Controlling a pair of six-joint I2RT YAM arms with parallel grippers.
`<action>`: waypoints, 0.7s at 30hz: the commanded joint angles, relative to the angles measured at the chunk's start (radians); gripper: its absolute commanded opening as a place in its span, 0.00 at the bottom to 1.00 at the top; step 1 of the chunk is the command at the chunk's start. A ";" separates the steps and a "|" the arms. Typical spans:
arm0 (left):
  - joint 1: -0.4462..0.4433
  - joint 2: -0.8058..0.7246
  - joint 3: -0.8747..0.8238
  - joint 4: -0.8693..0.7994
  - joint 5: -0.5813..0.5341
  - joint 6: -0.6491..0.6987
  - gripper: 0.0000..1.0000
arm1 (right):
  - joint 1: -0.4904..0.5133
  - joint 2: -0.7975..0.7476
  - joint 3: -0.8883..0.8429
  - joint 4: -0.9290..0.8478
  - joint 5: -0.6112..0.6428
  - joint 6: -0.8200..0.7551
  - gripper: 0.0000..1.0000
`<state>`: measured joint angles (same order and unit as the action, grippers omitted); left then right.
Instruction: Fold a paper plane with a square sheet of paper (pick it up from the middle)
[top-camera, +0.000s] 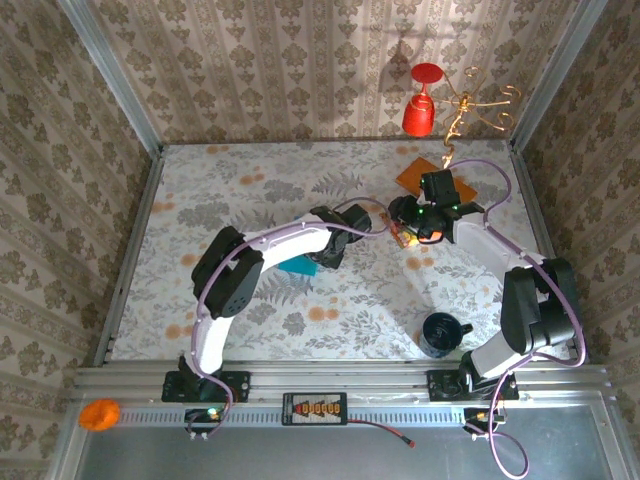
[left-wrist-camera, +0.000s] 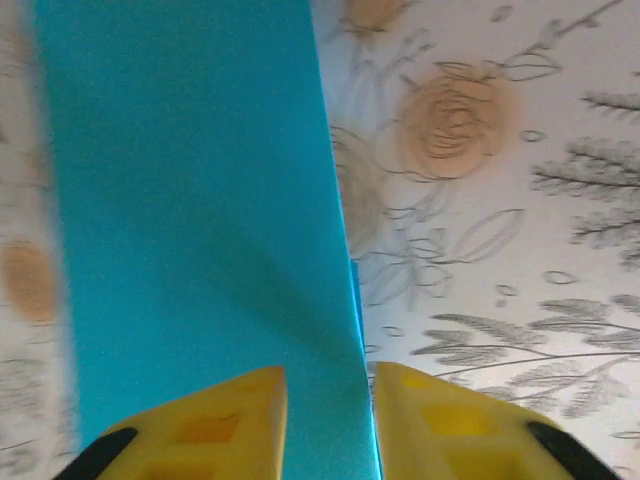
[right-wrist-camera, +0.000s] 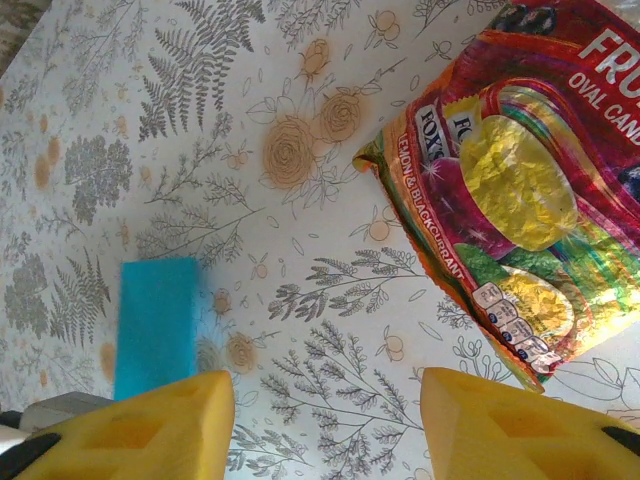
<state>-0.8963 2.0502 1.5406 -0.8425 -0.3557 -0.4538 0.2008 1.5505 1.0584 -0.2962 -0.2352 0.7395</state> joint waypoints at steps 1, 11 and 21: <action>0.044 -0.115 -0.072 0.116 0.201 -0.042 0.34 | -0.002 -0.015 -0.007 -0.016 0.004 0.000 0.52; 0.313 -0.514 -0.456 0.452 0.496 -0.193 0.58 | 0.153 0.073 0.038 0.009 -0.096 -0.063 0.48; 0.588 -0.743 -0.734 0.573 0.591 -0.323 0.71 | 0.426 0.318 0.220 0.005 -0.136 -0.112 0.24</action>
<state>-0.3386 1.3521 0.8433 -0.3271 0.1745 -0.7136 0.6003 1.8114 1.2320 -0.2878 -0.3450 0.6537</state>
